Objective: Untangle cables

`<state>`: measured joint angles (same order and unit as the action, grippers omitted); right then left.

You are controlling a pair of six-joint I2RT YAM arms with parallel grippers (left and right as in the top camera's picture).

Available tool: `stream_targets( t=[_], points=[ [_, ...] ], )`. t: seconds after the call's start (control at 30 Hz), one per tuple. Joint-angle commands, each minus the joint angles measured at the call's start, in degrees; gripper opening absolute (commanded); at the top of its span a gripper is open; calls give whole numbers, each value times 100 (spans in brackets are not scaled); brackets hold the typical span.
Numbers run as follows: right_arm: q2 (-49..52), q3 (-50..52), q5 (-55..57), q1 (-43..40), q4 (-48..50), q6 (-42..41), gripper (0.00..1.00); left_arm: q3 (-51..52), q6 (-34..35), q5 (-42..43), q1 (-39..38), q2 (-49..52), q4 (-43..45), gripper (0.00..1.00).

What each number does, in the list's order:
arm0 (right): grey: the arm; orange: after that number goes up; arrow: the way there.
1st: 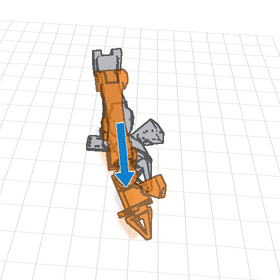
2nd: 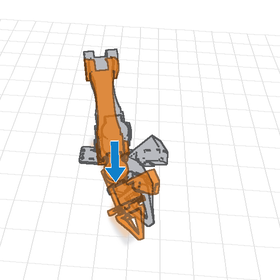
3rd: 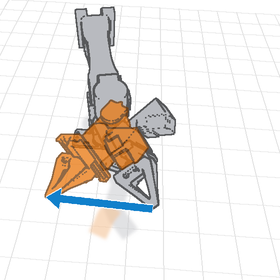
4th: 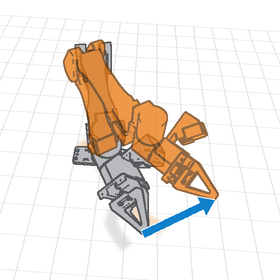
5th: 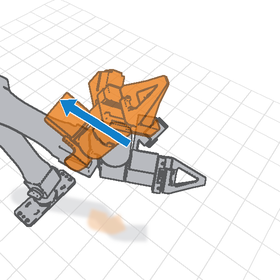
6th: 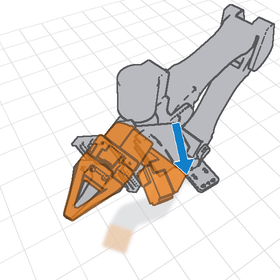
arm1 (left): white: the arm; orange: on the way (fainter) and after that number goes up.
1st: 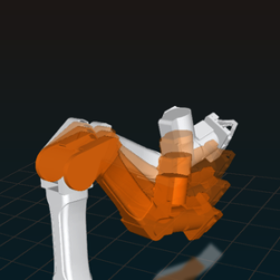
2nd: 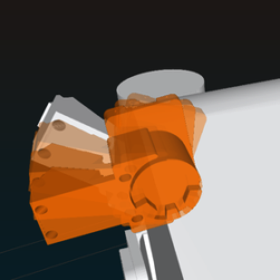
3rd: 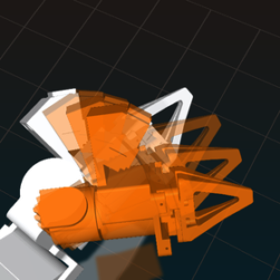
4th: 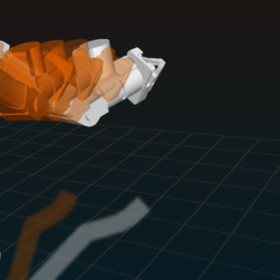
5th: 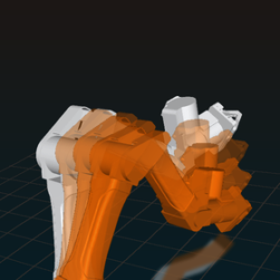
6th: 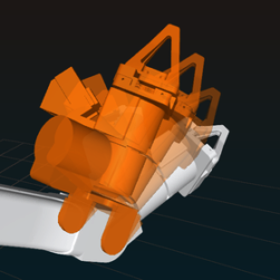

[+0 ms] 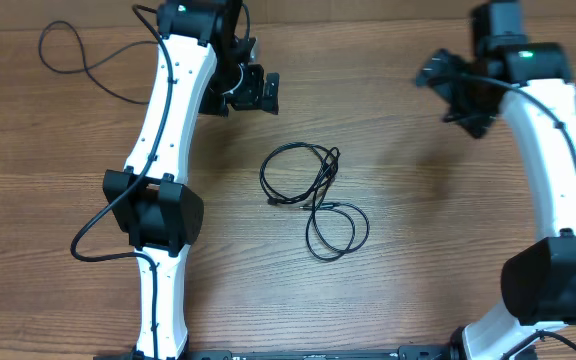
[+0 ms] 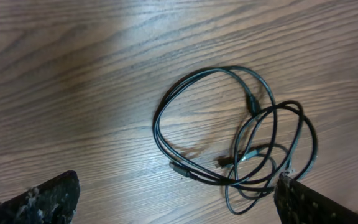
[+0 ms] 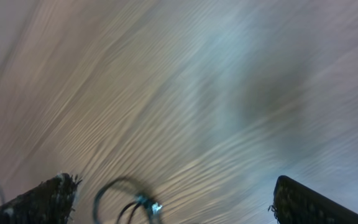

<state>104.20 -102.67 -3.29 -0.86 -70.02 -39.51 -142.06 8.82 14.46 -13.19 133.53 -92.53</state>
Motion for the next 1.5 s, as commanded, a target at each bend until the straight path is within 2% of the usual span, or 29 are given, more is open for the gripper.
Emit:
stream_targets(
  t=[0.0,0.13,0.33,0.5,0.63,0.7,0.8,0.83,0.87,0.9,0.97,1.17,1.2,1.3,1.4,1.47],
  points=[
    [-245,-52,133,-352,-170,-57,100,269,61,15,-31,17,66,100],
    [-245,-52,131,-614,-190,-57,100,466,-4,391,-90,17,245,100],
    [-245,-52,131,-660,-186,-57,100,826,-2,393,-304,20,584,100],
    [-245,-52,129,-660,-186,-59,100,1147,63,-26,-376,20,774,100],
    [-245,-52,131,-660,-186,-59,100,1423,9,273,-382,20,905,98],
    [-245,-52,131,-660,-186,-57,100,1661,-313,592,-468,20,1069,98],
    [-245,-52,131,-660,-186,-57,100,1923,-881,627,-575,20,1176,100],
    [-245,-52,131,-660,-186,-59,100,1982,-887,730,-601,20,1255,100],
    [-245,-52,131,-660,-186,-59,100,2055,-898,1012,-627,20,1379,96],
    [-245,-52,131,-660,-186,-59,100,2083,-1056,1488,-651,20,1464,94],
    [-245,-52,131,-660,-186,-57,100,2081,-1123,1823,-671,17,1480,99],
    [-245,-52,131,-660,-186,-59,100,2024,-1185,3397,-568,15,1665,97],
    [-245,-52,131,-660,-186,-59,100,2024,-1182,3381,-568,15,1698,96],
    [-245,-52,131,-660,-186,-59,100,2059,-997,2573,-704,20,1812,95],
    [-245,-52,131,-660,-186,-59,100,2083,-415,1410,-914,20,1858,88],
    [-245,-52,131,-660,-186,-57,100,2087,-118,990,-1043,24,1939,85]
  ],
)
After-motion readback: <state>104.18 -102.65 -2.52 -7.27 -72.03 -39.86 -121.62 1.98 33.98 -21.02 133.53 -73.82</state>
